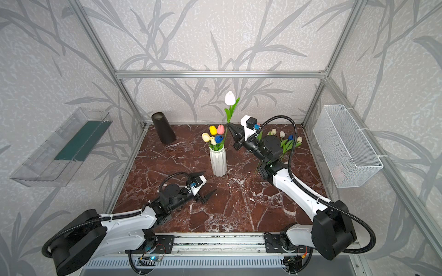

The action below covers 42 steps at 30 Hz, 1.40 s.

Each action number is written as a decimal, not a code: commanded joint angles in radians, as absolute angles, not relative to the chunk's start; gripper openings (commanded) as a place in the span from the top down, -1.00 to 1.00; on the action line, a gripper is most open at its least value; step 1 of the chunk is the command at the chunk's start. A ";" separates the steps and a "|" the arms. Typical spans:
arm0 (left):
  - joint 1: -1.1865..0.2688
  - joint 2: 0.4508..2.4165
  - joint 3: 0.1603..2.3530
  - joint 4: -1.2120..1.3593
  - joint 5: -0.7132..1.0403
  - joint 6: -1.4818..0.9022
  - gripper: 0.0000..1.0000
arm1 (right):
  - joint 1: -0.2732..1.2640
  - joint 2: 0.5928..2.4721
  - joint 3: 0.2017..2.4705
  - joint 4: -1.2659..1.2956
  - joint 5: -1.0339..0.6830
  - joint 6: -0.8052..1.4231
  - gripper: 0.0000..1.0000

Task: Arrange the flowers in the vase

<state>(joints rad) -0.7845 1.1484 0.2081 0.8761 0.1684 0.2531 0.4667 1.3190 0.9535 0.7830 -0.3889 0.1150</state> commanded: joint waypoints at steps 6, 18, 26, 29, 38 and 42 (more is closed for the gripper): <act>-0.787 1.146 0.230 0.891 0.172 0.275 -0.98 | 0.448 1.403 1.040 0.787 -0.396 0.131 1.00; -0.787 1.144 0.231 0.888 0.174 0.275 -0.97 | 0.448 1.419 1.088 0.796 -0.426 0.144 1.00; -0.786 1.146 0.232 0.888 0.177 0.273 -0.98 | 0.449 1.426 1.101 0.772 -0.416 0.098 1.00; -0.787 1.145 0.230 0.887 0.175 0.275 -0.98 | 0.449 1.429 1.113 0.762 -0.412 0.084 1.00; -0.787 1.149 0.233 0.888 0.177 0.275 -0.98 | 0.449 1.443 1.141 0.765 -0.437 0.094 1.00; -0.787 1.147 0.233 0.887 0.176 0.275 -0.98 | 0.450 1.442 1.114 0.794 -0.433 0.098 1.00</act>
<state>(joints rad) -0.7845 1.1484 0.2081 0.8761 0.1677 0.2539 0.4496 1.4380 1.1133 0.7441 -0.4240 0.0959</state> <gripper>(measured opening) 0.988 0.045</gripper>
